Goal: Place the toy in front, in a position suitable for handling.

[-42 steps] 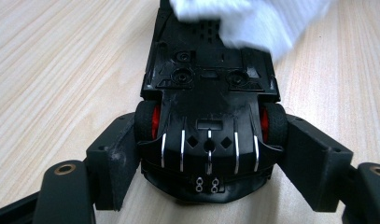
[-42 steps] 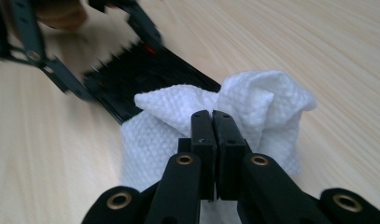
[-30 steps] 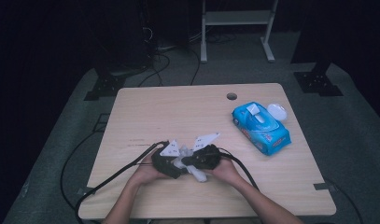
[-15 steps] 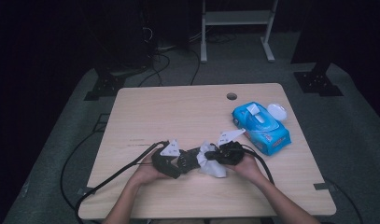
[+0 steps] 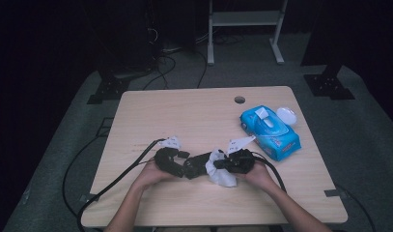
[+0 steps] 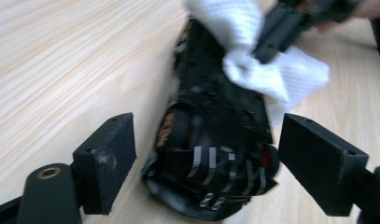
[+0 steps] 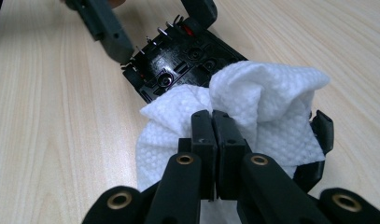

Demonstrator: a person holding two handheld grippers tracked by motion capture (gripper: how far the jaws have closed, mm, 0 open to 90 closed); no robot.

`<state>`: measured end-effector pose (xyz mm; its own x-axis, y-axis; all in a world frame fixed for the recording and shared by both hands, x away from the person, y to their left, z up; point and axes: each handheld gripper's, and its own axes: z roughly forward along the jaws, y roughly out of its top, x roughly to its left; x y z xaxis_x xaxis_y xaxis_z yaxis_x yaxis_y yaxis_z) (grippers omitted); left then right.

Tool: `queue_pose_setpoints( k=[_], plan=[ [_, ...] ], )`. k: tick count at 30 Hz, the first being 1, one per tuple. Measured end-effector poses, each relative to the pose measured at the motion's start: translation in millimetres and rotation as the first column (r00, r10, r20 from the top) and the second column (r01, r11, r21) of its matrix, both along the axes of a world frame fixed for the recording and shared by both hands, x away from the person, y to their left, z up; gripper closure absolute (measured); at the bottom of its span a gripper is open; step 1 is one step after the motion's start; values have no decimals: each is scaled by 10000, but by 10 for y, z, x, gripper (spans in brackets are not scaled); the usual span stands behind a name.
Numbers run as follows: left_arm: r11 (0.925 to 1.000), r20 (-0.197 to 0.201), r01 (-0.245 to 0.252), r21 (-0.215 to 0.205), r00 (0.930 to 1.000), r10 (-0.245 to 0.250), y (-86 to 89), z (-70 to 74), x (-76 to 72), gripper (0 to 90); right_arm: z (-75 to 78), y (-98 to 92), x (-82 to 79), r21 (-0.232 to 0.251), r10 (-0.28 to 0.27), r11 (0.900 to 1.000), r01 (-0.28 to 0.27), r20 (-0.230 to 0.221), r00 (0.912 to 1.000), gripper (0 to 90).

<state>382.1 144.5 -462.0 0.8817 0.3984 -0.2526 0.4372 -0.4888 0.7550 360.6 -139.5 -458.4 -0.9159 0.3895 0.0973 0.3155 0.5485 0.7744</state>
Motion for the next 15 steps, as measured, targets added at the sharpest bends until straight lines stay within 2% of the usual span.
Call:
queue_pose_setpoints(
  k=[2,4,5,6,7,9,11,13,14,15],
  plan=[
    [9998,-442,-204,-12,9988,204,7,-15,30,177,-3,-2,-1,27,-1,10000,2,-23,10000,880],
    [9990,-759,-420,162,9962,431,7,-41,54,178,-4,-4,-3,27,10,10000,-10,-3,10000,881],
    [9989,-1158,-436,142,9923,450,10,-57,72,181,-4,-4,-4,21,12,10000,-12,11,10000,880],
    [9989,-1158,-436,142,9923,450,10,-57,72,183,-7,-5,-7,26,2,10000,-2,45,10000,880],
    [9992,-1345,-387,139,9901,402,14,-71,85,186,-8,-6,-9,41,-6,10000,6,62,10000,880],
    [9998,-1924,-190,-103,9812,167,11,-90,96,254,-12,-8,-14,61,-26,10000,25,99,9999,880],
    [9998,-2198,-174,-89,9754,150,4,-109,101,270,-16,-10,-23,82,-50,10000,49,165,9999,880],
    [9998,-2293,-203,-42,9732,188,1,-103,102,276,-19,-9,-35,82,-88,9999,86,242,9997,880],
    [9998,-2293,-203,-42,9732,188,1,-103,102,276,-20,-9,-42,78,-110,9999,108,275,9996,880],
    [9999,-2099,-126,-3,9777,122,-3,-94,93,276,-20,-8,-44,86,-114,9999,112,295,9995,880]
  ],
)
